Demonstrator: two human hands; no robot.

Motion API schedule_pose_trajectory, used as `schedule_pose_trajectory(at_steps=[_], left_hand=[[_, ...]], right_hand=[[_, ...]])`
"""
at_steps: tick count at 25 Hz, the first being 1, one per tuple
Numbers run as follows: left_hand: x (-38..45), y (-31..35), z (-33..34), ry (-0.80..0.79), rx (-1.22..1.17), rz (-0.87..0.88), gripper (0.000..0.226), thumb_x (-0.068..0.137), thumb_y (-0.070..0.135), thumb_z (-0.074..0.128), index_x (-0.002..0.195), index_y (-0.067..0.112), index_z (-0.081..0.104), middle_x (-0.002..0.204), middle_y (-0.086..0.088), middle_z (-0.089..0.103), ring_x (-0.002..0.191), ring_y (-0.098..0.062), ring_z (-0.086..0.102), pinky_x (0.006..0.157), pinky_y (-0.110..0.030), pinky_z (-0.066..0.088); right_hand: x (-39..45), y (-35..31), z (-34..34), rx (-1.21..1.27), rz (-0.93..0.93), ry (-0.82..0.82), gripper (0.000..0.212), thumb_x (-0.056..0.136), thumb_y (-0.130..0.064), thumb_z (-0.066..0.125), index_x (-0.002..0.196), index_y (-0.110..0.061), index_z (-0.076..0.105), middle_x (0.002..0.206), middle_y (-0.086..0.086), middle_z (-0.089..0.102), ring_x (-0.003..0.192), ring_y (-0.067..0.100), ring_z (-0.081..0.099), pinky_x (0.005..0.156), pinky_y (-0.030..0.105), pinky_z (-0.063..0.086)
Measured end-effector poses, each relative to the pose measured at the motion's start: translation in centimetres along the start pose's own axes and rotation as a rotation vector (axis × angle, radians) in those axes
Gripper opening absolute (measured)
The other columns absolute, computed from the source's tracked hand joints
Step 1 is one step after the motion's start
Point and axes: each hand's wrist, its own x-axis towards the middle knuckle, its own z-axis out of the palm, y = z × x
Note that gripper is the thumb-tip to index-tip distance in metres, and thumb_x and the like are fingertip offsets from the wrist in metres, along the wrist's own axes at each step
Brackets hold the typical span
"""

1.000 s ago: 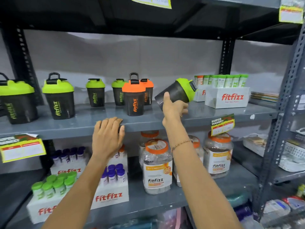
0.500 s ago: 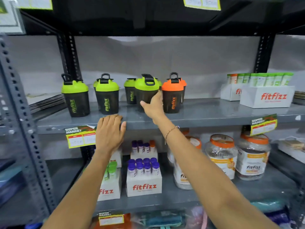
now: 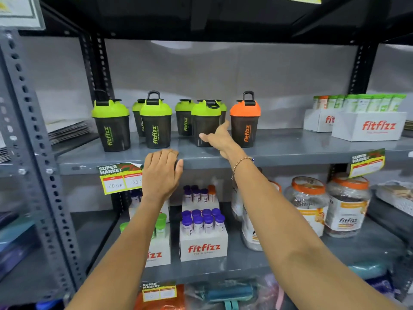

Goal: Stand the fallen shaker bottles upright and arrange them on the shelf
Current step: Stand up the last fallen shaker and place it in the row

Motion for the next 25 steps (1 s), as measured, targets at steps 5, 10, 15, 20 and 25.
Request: schedule_pose_trajectory(at_steps=[5,10,15,20,25], left_hand=[[-0.1,-0.1,0.1,0.007,-0.035,0.005,0.038,0.098,0.032,0.036,0.100,0.007,0.064,0.097,-0.009,0.067,0.084,-0.029,0.058,0.080,-0.036,0.034],[-0.3,0.0,0.2,0.021,-0.041,-0.004,0.037,0.097,0.033,0.036,0.098,0.008,0.064,0.096,-0.008,0.067,0.083,-0.028,0.057,0.081,-0.035,0.034],[-0.2,-0.1,0.7,0.090,-0.057,-0.022,0.037,0.096,0.033,0.038,0.097,0.008,0.065,0.096,-0.008,0.068,0.081,-0.027,0.058,0.081,-0.034,0.035],[-0.4,-0.2,1.0,0.094,-0.051,-0.012,0.034,0.096,0.033,0.041,0.097,0.008,0.064,0.096,-0.008,0.067,0.081,-0.027,0.057,0.081,-0.035,0.036],[-0.2,-0.3,0.9,0.089,-0.059,-0.018,0.034,0.096,0.033,0.040,0.096,0.008,0.064,0.095,-0.008,0.066,0.081,-0.028,0.056,0.080,-0.036,0.035]], right_hand=[[-0.2,-0.4,0.4,-0.118,0.021,0.025,0.109,0.085,-0.016,0.069,0.146,0.000,-0.020,0.158,0.017,0.019,0.142,0.029,0.028,0.112,0.035,0.027],[0.0,0.1,0.5,-0.084,0.019,0.064,0.107,0.086,-0.017,0.068,0.146,0.000,-0.019,0.158,0.016,0.012,0.144,0.027,0.021,0.113,0.035,0.025],[0.7,0.3,0.9,-0.170,-0.002,0.075,0.109,0.083,-0.014,0.071,0.146,0.000,-0.017,0.157,0.018,0.019,0.142,0.031,0.027,0.112,0.038,0.030],[0.7,0.4,0.8,-0.145,0.019,0.057,0.108,0.082,-0.007,0.068,0.145,0.001,-0.020,0.152,0.021,0.027,0.137,0.030,0.033,0.104,0.032,0.034],[0.6,0.2,1.1,-0.209,-0.012,0.135,0.112,0.073,-0.018,0.081,0.146,0.001,-0.002,0.153,0.019,0.020,0.139,0.031,0.028,0.111,0.037,0.030]])
